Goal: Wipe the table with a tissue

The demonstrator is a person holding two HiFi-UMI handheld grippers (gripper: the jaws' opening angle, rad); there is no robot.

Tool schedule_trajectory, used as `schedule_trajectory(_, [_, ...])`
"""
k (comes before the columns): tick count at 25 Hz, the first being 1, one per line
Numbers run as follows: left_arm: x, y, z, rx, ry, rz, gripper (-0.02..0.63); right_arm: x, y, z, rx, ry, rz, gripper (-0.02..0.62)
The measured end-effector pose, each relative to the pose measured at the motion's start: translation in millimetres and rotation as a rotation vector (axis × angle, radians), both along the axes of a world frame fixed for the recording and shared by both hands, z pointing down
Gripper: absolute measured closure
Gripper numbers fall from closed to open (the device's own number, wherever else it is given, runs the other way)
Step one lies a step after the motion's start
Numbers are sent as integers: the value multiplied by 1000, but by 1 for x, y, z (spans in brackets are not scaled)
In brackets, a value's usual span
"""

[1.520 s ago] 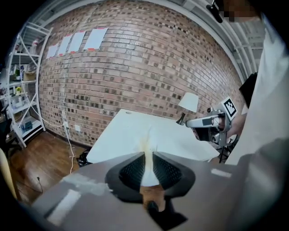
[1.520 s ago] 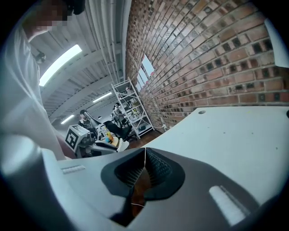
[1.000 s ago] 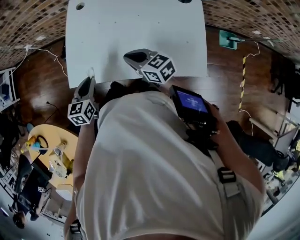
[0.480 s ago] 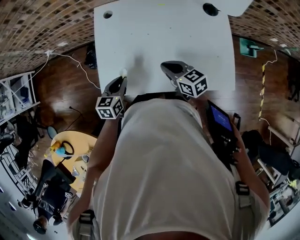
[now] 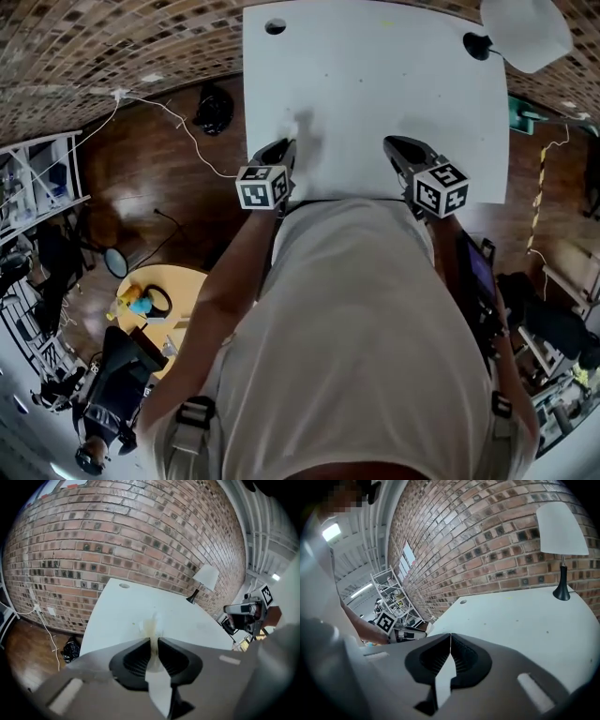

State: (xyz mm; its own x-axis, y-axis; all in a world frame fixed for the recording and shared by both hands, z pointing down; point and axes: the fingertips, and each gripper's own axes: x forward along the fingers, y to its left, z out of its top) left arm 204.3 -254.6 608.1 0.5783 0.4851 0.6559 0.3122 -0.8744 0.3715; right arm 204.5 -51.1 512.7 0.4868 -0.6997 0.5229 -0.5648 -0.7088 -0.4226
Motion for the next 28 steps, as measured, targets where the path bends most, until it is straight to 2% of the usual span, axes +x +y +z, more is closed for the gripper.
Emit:
schedule_trajectory(4, [16,-16,5,26,-11,-13,549,-1,-15,6,7,-24,4,586])
schedule_trajectory(12, [41,-37,23,90,-34,-98,551,7,-16,18,40,-51,-17,586])
schedule_trajectory(16, [63,-41,27,124,-44,-143,551,15,-5,16,65,-56,-19,586])
schedule_trajectory(24, [76,-36,26,219,-86,-171,552,9,28,17,87,-73,5,586])
schedule_trajectory(28, [78,-37,34,238,-106,-196,554,5,45,18,88,-81,27,586])
